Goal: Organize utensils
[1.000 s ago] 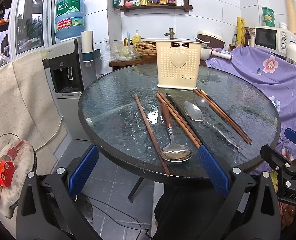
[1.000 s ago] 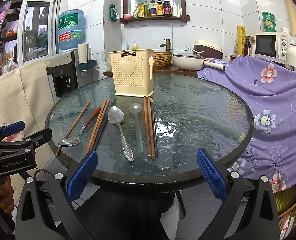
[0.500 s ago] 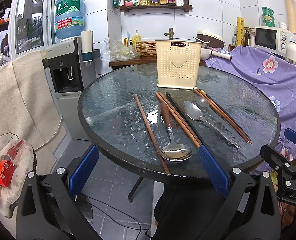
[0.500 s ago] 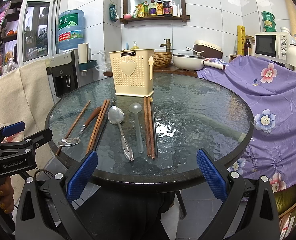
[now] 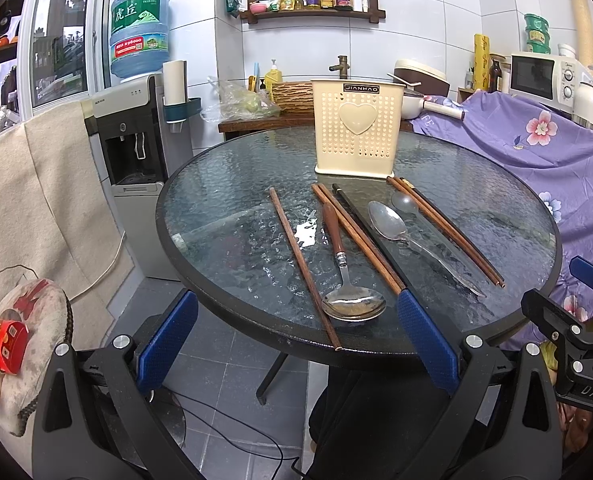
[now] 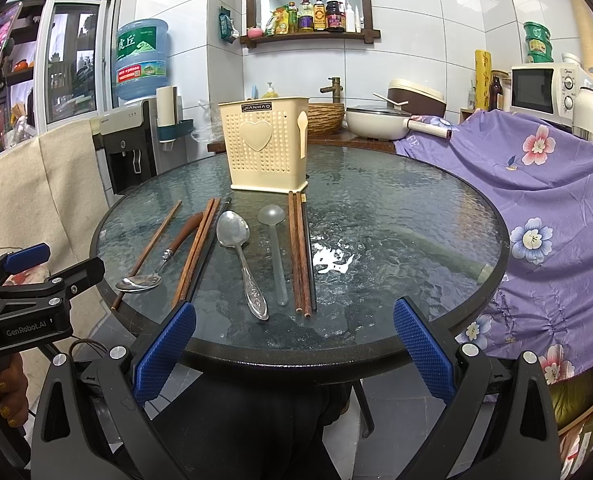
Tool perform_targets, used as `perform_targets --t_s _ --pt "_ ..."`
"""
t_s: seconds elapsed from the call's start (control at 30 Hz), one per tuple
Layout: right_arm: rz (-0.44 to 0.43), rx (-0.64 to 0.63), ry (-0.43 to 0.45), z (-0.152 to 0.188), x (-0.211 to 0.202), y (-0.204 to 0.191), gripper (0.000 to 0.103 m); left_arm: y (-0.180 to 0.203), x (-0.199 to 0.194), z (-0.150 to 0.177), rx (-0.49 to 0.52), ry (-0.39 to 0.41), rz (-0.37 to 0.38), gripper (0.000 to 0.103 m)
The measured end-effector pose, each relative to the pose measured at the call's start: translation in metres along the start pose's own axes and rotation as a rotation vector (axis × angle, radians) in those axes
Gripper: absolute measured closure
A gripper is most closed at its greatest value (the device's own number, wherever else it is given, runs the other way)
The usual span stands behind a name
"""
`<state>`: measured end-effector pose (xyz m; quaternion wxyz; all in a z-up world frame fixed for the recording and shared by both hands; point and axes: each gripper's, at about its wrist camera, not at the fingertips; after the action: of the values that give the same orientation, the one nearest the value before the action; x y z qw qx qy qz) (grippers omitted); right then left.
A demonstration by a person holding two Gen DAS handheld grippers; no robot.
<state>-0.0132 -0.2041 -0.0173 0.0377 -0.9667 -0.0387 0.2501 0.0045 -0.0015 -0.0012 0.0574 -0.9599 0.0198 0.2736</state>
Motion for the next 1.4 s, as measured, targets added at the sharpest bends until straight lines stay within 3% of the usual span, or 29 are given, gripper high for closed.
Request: perform_targets --t_s 0.47,0.87,1.07,1.23,1.4 --pt "-0.012 -0.045 -0.026 0.002 0.01 -0.003 0.006 -0.002 0.003 0.002 0.009 0.011 0.003 0.005" --pt "-0.059 -0.161 -0.086 -0.038 0.048 -0.012 0.006 -0.034 0.042 -0.026 -0.012 -0.043 0.032 0.007" --pt "-0.086 -0.139 -0.14 -0.058 0.076 -0.005 0.009 -0.032 0.069 -0.041 0.033 -0.099 0.077 0.028" --pt "-0.089 -0.103 -0.192 -0.079 0.103 0.009 0.023 -0.03 0.097 -0.056 0.056 -0.151 0.107 0.046" --pt "-0.071 -0.083 -0.27 -0.094 0.137 0.017 0.041 -0.036 0.127 -0.07 0.053 -0.206 0.117 0.055"
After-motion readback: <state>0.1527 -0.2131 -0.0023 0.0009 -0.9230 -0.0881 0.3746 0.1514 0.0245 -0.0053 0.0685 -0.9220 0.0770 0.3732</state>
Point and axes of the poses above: each gripper's, at about its wrist camera, not at the fingertips, and x roughly the way its jaws point, y to its right, z to its underside, and after that the axes turned 4 degrees about x, right-handed
